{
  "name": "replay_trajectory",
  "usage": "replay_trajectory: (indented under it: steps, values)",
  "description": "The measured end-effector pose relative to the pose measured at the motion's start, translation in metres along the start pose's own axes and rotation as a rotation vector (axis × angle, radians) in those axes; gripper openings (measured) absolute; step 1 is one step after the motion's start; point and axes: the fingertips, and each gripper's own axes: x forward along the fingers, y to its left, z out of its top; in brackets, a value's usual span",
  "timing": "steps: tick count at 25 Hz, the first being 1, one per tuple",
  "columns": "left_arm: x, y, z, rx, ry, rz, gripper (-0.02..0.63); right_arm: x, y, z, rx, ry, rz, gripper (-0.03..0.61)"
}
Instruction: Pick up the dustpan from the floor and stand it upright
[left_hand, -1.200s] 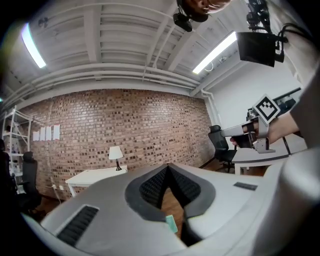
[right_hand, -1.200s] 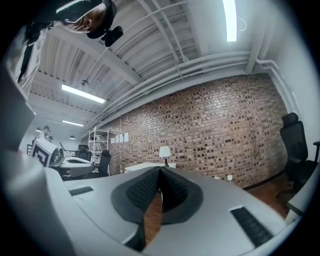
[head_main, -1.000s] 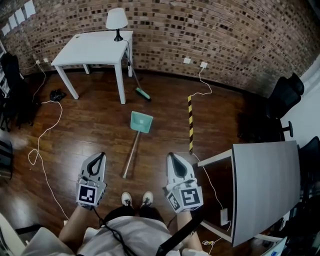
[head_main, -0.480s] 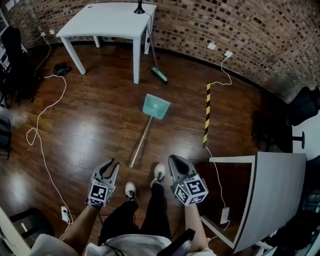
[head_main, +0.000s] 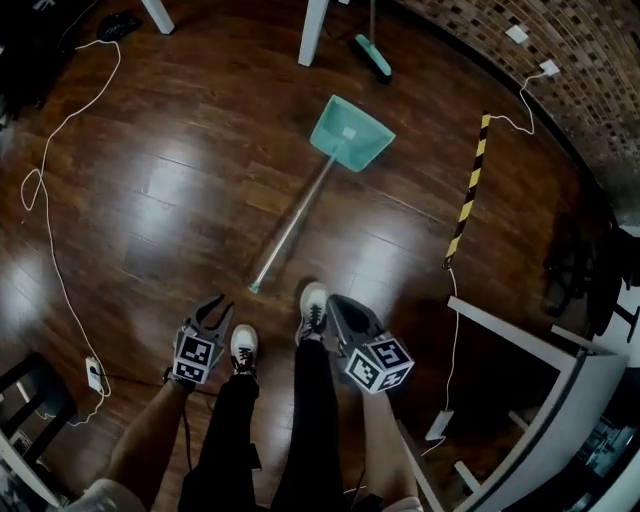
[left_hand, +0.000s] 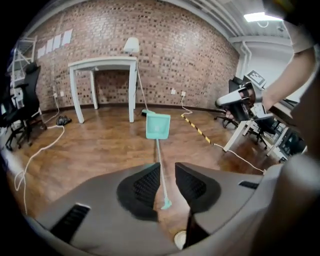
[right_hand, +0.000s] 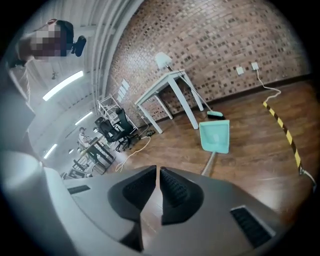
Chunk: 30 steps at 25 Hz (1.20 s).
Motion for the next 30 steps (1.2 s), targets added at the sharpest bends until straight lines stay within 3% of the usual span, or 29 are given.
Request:
replay_trajectory:
  steps: [7, 12, 18, 22, 27, 30]
  values:
    - [0.118, 0.008, -0.132, -0.043, 0.115, -0.026, 0.127, 0.048, -0.069, -0.128, 0.019, 0.116, -0.018, 0.029]
    - [0.163, 0.004, -0.186, 0.004, 0.14, -0.056, 0.152, 0.079, -0.111, -0.152, 0.116, 0.072, -0.033, 0.031]
    - [0.199, 0.006, -0.253, 0.076, 0.169, -0.097, 0.17, 0.142, -0.132, -0.188, 0.137, 0.091, 0.014, 0.028]
    - [0.222, 0.007, -0.274, 0.112, 0.141, -0.123, 0.188, 0.187, -0.141, -0.214, 0.183, 0.11, 0.038, 0.028]
    - [0.242, 0.006, -0.278, 0.154, 0.075, -0.139, 0.212, 0.24, -0.145, -0.255, 0.403, 0.133, 0.116, 0.029]
    - [0.252, 0.002, -0.279, 0.184, 0.047, -0.151, 0.212, 0.27, -0.137, -0.276, 0.381, 0.199, 0.181, 0.029]
